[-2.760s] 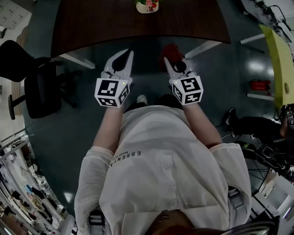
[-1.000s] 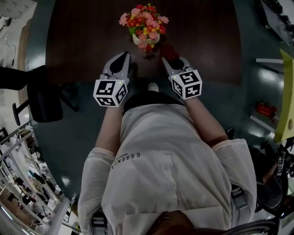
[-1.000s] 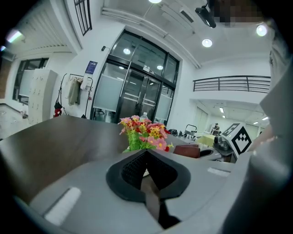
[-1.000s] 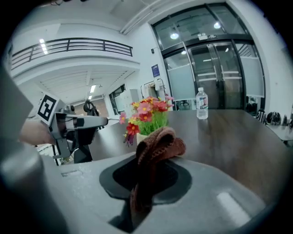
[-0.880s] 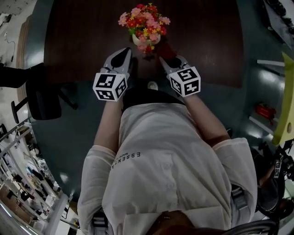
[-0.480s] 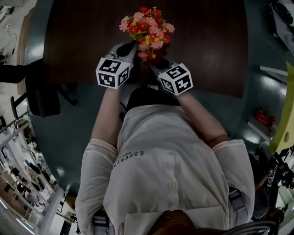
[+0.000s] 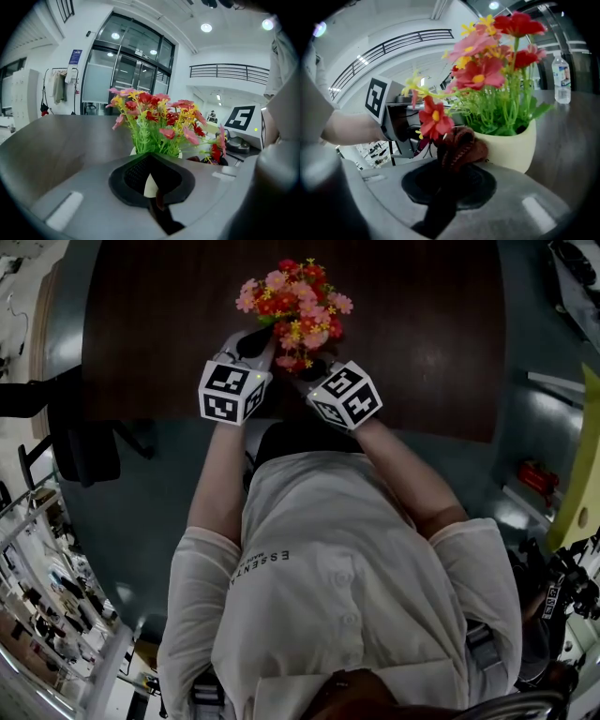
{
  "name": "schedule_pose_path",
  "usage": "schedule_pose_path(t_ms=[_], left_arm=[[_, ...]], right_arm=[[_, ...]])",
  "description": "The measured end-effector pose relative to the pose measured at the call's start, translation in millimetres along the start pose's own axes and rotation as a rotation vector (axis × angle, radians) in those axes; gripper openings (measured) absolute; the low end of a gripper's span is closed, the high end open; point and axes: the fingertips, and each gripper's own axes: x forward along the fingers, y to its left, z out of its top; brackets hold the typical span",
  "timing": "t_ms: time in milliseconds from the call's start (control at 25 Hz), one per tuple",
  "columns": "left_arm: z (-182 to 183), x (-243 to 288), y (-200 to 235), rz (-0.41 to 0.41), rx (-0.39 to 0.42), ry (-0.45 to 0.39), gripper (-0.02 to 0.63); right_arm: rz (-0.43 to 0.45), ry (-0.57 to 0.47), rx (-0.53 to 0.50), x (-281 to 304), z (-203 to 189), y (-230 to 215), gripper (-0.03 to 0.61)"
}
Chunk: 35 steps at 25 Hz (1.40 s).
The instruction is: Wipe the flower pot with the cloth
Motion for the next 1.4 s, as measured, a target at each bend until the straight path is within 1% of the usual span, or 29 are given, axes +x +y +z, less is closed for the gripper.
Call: schedule_pose_path(t_ms=[120, 240, 320, 480, 680, 800, 880, 960, 1080, 1200, 1280, 1400], left_arm=[[-1, -1, -1, -0.007, -0.001, -0.01, 0.015], [-3, 0, -1, -0.015, 0.024, 0.0, 0.014], [-4, 1, -2, -0.022, 0.04, 0.008, 0.014], [-4, 2, -2, -0.032, 0.044, 0.007, 0.014], [-4, 2, -2, -0.038, 0.021, 0.001, 0.014], [-4, 2, -4, -0.034, 0.018, 0.018, 0.014], [-4, 3, -5, -0.035, 0.018, 0.022, 0.014], [-4, 3, -5, -0.038, 0.02, 0.023, 0.014], [-3, 2, -5, -0.055, 0.012, 0.016, 0.014], [-2, 1, -5, -0.085, -0.013, 0.004, 0.012], [-4, 0, -6, -0.104, -0.017, 0.01, 0.013], [-4, 1, -6, -0.114, 0.02, 0.033, 0.012]], right_arm=[[-0.018, -0.01, 0.046, -12, -7, -8, 0.051], [-0.049, -0.008, 0.078, -26, -15, -21, 0.051], [-0.073, -0.005, 0.089, -36, -20, -32, 0.052], [-0.113, 0.006, 0.097, -51, -25, -51, 0.052], [-0.159, 0.022, 0.109, -71, -27, -72, 0.052], [-0.222, 0.027, 0.108, -83, -19, -101, 0.052], [-0.264, 0.014, 0.085, -85, -4, -123, 0.052], [-0.284, -0.005, 0.052, -80, 15, -138, 0.052], [-0.269, -0.018, -0.008, -66, 37, -150, 0.052], [-0.212, 0.0, -0.049, -50, 43, -153, 0.052], [-0.17, 0.014, -0.047, -44, 42, -151, 0.052], [-0.147, 0.007, 0.0, -47, 38, -148, 0.052]])
